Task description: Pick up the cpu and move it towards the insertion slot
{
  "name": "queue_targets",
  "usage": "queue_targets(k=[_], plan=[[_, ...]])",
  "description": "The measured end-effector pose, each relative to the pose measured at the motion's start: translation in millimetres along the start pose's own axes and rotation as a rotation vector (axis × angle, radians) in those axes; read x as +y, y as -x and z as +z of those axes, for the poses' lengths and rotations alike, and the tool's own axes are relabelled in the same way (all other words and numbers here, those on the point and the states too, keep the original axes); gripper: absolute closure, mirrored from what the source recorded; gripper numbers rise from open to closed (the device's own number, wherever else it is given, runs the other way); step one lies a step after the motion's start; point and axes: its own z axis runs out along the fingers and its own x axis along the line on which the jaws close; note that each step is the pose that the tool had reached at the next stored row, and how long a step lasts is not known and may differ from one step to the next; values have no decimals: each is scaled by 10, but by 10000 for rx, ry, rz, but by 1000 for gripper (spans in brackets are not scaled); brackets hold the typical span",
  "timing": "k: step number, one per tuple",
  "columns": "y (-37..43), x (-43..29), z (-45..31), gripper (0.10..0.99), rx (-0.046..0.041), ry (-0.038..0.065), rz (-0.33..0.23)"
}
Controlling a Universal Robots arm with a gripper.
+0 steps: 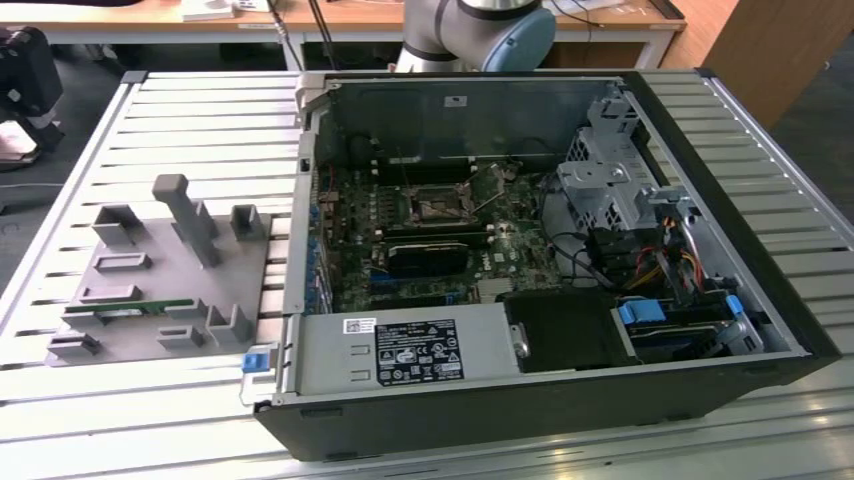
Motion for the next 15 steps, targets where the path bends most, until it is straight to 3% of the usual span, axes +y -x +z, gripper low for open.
queue_targets(k=[15], plan=[[322,38,-1,537,-11,1,-1]])
